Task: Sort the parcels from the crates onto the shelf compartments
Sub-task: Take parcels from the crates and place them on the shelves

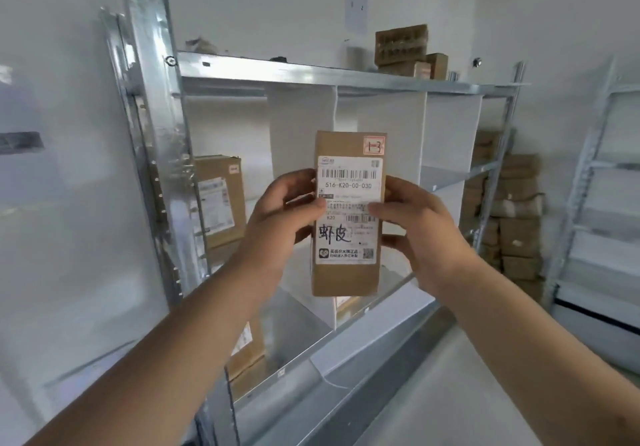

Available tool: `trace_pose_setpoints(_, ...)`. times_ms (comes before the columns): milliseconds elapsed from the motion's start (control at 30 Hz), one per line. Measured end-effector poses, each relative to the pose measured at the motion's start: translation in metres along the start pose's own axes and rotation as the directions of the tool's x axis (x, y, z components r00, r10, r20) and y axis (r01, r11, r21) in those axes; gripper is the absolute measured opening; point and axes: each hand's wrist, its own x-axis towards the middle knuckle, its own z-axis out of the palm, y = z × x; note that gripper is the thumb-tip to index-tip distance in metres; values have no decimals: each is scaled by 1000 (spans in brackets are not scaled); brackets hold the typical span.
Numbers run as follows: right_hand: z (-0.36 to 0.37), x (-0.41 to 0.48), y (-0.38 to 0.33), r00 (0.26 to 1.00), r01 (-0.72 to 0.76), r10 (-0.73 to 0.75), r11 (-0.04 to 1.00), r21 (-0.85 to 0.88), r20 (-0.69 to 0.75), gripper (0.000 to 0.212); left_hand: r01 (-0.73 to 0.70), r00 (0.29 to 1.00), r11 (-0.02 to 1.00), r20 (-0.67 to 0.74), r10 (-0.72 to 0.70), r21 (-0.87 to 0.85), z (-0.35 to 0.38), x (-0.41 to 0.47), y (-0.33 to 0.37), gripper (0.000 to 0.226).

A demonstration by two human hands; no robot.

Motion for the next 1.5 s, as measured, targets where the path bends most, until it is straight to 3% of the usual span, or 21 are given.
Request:
trace_pose_setpoints(333,-194,0,15,983,-64,50,995,-72,-179,47,100,983,991,166,-84,-85,195,40,-51,33)
trace_pose_setpoints(467,-252,16,25,965,-98,79,993,-67,-249,42,120,972,987,213,-96,-104,252,67,-72,47)
trace_pose_setpoints(633,-318,52,55,929,-122,89,990,-70,-360,45,138,953,986,285,-105,-96,321,114,-115,37)
trace_pose_setpoints(767,-370,96,81,916,-148,103,985,-87,-387,50,135,941,984,325,-90,-117,370,168,-162,28)
trace_pose_setpoints(1267,-550,258,150,870,-170,128,984,-45,-476,58,93,897,986,442,-23,-138,542,350,-281,40)
trace_pose_setpoints(1500,-635,328,197,922,-158,139,987,-22,-362,57,61,943,996,330,-36,-66,608,401,-335,48)
